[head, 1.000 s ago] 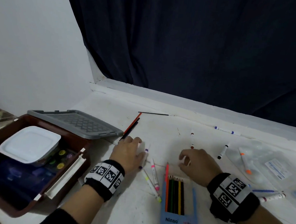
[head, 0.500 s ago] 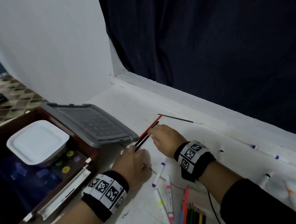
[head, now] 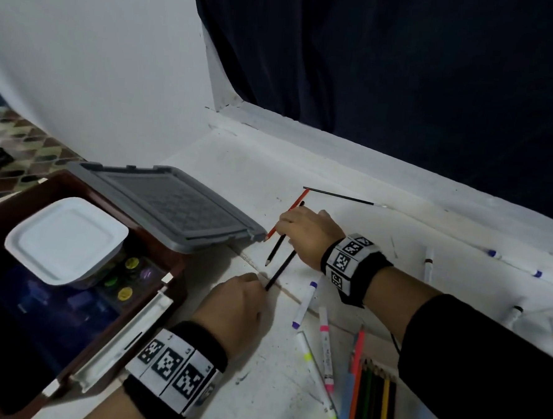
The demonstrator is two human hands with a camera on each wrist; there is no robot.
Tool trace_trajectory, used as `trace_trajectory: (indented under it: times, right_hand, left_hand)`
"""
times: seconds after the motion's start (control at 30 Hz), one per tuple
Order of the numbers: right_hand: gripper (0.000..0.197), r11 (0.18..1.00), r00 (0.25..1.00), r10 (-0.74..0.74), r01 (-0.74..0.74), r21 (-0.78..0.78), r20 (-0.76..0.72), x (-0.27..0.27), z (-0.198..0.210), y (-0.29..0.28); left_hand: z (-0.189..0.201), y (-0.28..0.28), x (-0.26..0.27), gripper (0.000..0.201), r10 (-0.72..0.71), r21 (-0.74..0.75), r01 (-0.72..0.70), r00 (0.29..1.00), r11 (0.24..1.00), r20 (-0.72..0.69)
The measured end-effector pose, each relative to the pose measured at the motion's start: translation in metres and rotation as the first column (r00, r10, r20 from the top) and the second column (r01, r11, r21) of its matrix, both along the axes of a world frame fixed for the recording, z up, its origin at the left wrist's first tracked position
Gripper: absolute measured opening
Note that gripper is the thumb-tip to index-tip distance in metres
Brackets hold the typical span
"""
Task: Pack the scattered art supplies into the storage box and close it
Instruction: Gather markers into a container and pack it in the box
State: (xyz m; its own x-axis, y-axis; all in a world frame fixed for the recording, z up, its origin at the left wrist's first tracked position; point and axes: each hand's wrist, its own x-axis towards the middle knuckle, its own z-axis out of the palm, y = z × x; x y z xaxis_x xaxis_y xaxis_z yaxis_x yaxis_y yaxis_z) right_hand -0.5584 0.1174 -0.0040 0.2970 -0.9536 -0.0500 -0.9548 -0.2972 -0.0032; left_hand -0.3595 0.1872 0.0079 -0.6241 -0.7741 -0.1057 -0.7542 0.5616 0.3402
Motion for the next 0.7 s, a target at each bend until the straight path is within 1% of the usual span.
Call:
trace_trajectory:
  times: [0.07,0.17,0.23,0.33,0.4,0.43,0.5,0.53,0.6,0.67,0.7]
  right_hand:
    - [0.038,1.000,1.000,-0.010,0.010,0.023,-0.014,-0.001,0.003,0.005]
    - [0.039,0.999,0.992,-0.034,0.034,-0.003,-0.119,-0.003,0.009,0.016]
    - [0.038,0.998,0.983,-0.053,0.048,-0.029,-0.179,-0.006,0.011,0.026]
    - [0.029,0.996,0.960,-0.092,0.089,-0.022,-0.263,-0.011,0.015,0.045]
    - [0.028,0.992,0.951,-0.124,0.122,-0.024,-0.282,-0.016,0.017,0.060]
    - [0.029,0.990,0.950,-0.142,0.138,-0.035,-0.279,-0.019,0.019,0.068]
    - [0.032,0.982,0.949,-0.186,0.175,-0.065,-0.253,-0.026,0.024,0.086]
    - [0.033,0.977,0.950,-0.212,0.199,-0.081,-0.230,-0.030,0.028,0.095]
    - [0.029,0.960,0.950,-0.266,0.246,-0.132,-0.162,-0.036,0.035,0.115]
    - [0.022,0.932,0.942,-0.321,0.295,-0.211,-0.102,-0.042,0.042,0.137]
    - [0.021,0.913,0.938,-0.342,0.317,-0.256,-0.056,-0.046,0.043,0.149]
  left_hand:
    - [0.001,0.006,0.003,0.033,-0.021,-0.037,0.021,1.000,0.999,0.022]
    - [0.006,0.017,0.003,0.035,-0.034,-0.069,0.032,0.999,0.997,-0.031]
    - [0.005,0.020,0.003,0.035,-0.035,-0.083,0.033,0.999,0.996,-0.020]
    - [0.006,0.021,0.006,0.017,-0.043,-0.005,0.043,0.999,0.999,0.001]
    - [0.008,0.023,0.007,0.007,-0.040,0.043,0.040,0.999,0.998,0.001]
    - [0.010,0.025,0.008,0.007,-0.028,0.063,0.028,1.000,0.998,0.001]
    - [0.015,0.028,0.009,0.012,0.001,0.093,0.000,1.000,0.996,-0.019]
    - [0.018,0.029,0.010,0.013,0.017,0.097,-0.012,0.999,0.995,-0.046]
    - [0.027,0.032,0.011,0.015,0.036,0.073,-0.025,0.988,0.997,-0.150]
    - [0.037,0.037,0.010,0.016,0.051,0.014,-0.049,0.950,0.999,-0.307]
    - [0.042,0.039,0.009,0.016,0.059,-0.023,-0.074,0.918,0.997,-0.392]
